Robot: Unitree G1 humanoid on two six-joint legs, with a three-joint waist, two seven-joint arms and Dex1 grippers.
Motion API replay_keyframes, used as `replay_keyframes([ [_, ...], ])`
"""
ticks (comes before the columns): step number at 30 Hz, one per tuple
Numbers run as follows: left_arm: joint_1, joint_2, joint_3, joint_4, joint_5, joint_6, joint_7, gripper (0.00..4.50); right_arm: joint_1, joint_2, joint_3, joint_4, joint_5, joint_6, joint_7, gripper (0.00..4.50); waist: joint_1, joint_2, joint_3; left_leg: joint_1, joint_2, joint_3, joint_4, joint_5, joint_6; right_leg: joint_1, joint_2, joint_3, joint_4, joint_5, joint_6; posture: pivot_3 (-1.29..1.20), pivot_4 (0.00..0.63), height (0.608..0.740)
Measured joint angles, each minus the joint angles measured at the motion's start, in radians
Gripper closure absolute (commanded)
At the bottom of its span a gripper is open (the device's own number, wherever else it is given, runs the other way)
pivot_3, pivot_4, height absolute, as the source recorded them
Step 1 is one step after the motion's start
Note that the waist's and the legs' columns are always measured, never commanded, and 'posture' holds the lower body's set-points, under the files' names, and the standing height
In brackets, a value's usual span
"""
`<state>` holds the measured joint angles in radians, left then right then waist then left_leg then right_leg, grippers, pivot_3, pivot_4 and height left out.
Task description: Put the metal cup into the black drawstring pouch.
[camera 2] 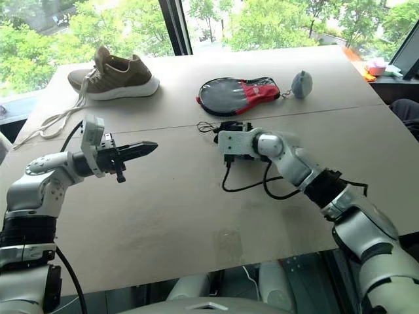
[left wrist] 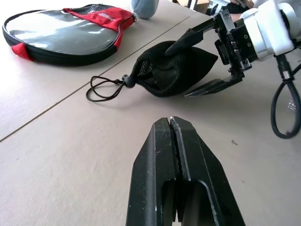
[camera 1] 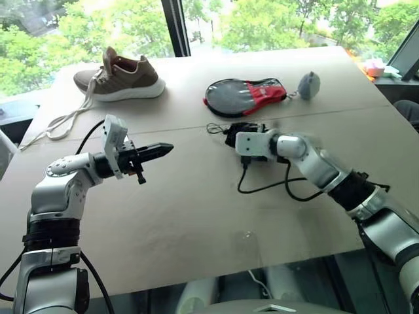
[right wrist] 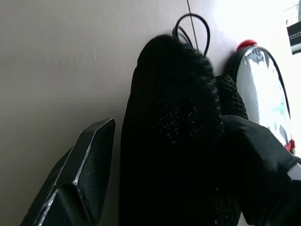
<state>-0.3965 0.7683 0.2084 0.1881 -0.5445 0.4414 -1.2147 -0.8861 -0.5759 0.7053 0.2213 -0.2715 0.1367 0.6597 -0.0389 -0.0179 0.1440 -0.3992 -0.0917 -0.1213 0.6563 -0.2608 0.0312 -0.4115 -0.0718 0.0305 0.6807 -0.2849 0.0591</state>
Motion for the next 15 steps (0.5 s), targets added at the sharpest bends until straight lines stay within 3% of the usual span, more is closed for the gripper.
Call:
replay_keyframes([
  [5,-0.022,-0.01,-0.015,0.022,0.006,-0.003,-0.001,4.5,0.01,-0.235,-0.04,0.075,-0.012,-0.416,0.178,1.01,0.0,0.0,0.0,0.0,0.001,0.0,-0.001,0.0,0.0,0.0,0.0,-0.001,-0.001,0.0,0.0,0.0,0.15,0.74],
  [9,-0.038,-0.011,-0.022,0.045,0.013,-0.01,-0.004,4.5,0.067,-0.358,-0.11,0.09,0.07,-0.602,0.338,1.01,0.002,0.0,0.0,0.001,0.001,-0.001,0.0,0.0,0.0,0.003,0.0,-0.002,-0.002,0.0,0.0,0.0,0.15,0.74],
  [15,-0.042,-0.007,-0.022,0.062,0.017,-0.013,-0.01,4.5,0.246,-0.529,-0.186,-0.008,0.232,-0.596,0.58,1.01,0.006,0.004,0.004,0.0,0.001,-0.001,0.003,-0.001,0.001,0.005,0.0,-0.002,-0.001,0.0,0.0,0.0,0.15,0.74],
])
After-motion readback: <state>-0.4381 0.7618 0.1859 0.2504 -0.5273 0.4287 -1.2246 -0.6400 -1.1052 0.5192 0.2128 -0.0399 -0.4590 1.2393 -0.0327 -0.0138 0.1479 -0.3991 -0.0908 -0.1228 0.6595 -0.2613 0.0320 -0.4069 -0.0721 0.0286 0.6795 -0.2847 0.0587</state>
